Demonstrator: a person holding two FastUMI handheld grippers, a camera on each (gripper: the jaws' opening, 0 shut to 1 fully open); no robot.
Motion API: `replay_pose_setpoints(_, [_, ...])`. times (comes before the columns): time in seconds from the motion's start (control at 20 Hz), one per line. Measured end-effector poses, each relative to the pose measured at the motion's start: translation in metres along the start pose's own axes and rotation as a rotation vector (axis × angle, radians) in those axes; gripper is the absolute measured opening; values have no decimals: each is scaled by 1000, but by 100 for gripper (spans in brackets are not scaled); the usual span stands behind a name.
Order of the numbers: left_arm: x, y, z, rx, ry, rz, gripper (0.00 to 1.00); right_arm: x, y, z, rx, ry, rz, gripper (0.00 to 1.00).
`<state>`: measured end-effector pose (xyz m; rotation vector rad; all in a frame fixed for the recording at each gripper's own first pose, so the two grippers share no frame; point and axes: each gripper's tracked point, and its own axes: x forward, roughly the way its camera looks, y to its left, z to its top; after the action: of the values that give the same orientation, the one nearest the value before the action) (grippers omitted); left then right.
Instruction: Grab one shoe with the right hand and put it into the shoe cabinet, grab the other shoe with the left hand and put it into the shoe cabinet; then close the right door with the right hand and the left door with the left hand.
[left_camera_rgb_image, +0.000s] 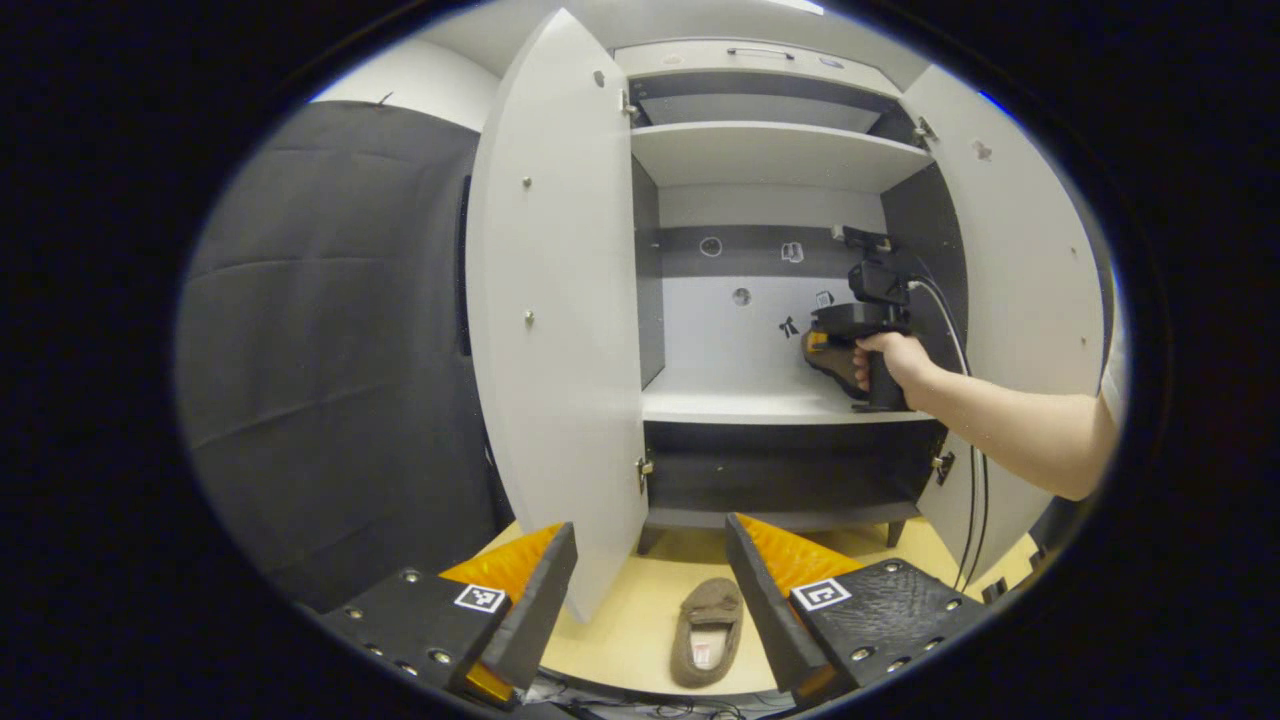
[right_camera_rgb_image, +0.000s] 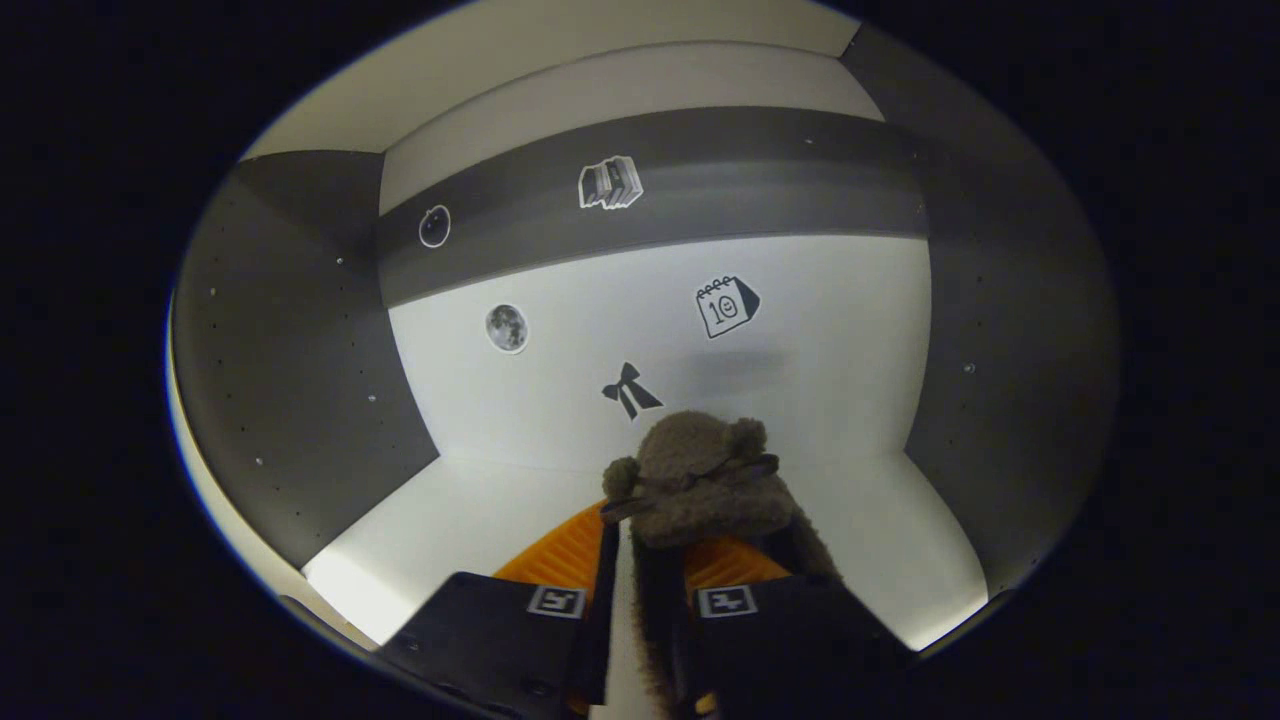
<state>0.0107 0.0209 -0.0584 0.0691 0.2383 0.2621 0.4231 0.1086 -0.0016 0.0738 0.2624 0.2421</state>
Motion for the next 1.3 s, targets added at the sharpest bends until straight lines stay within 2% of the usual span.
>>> replay_pose_setpoints(0.05, [1, -3, -1, -6, 5, -2, 94, -4, 7, -3, 9, 34, 30, 45])
replay_pose_setpoints(0.1, [2, -7, -3, -13, 11, -10, 95, -6, 17, -7, 11, 73, 68, 51])
replay_pose_setpoints(0.2, [4, -15, -4, -7, 18, -34, 95, -15, 28, -15, 2, 139, 110, 78])
replay_pose_setpoints(0.25, [6, -17, -4, 3, 16, -43, 95, -17, 28, -16, -7, 158, 105, 84])
replay_pose_setpoints(0.3, [9, -20, -1, 11, 10, -56, 87, -20, 27, -18, -21, 184, 95, 87])
replay_pose_setpoints(0.35, [10, -23, 1, 18, 3, -72, 87, -20, 25, -18, -29, 204, 85, 93])
replay_pose_setpoints(0.45, [13, -28, 5, 29, -8, -104, 87, -25, 25, -24, -30, 281, 82, 94])
replay_pose_setpoints(0.5, [15, -30, 8, 33, -14, -118, 87, -27, 26, -29, -33, 327, 88, 91])
replay_pose_setpoints(0.55, [16, -31, 9, 34, -22, -133, 87, -31, 25, -32, -44, 359, 92, 94])
replay_pose_setpoints(0.65, [20, -35, 8, 24, -28, -168, 87, -39, 26, -35, -55, 391, 93, 91])
replay_pose_setpoints(0.7, [22, -38, 8, 15, -25, -189, 87, -44, 26, -32, -55, 384, 89, 95])
replay_pose_setpoints(0.75, [24, -38, 8, 6, -28, -206, 87, -50, 26, -27, -47, 379, 80, 92])
replay_pose_setpoints(0.8, [26, -38, 9, -1, -32, -221, 88, -57, 25, -21, -38, 373, 73, 95])
replay_pose_setpoints(0.85, [28, -38, 9, -4, -38, -238, 87, -64, 24, -15, -33, 365, 63, 92])
replay_pose_setpoints(0.95, [32, -44, 2, -3, -29, -304, 88, -81, 21, -8, -41, 358, 44, 92])
replay_pose_setpoints(1.0, [35, -47, -6, 0, -12, -338, 87, -91, 20, -6, -53, 352, 32, 95])
replay_pose_setpoints(1.1, [44, -45, -20, 30, 14, -365, 87, -114, 22, -3, -88, 334, 15, 95])
replay_pose_setpoints(1.3, [63, -48, -78, 121, 173, -418, 87, -164, 27, -3, -178, 257, -37, 96])
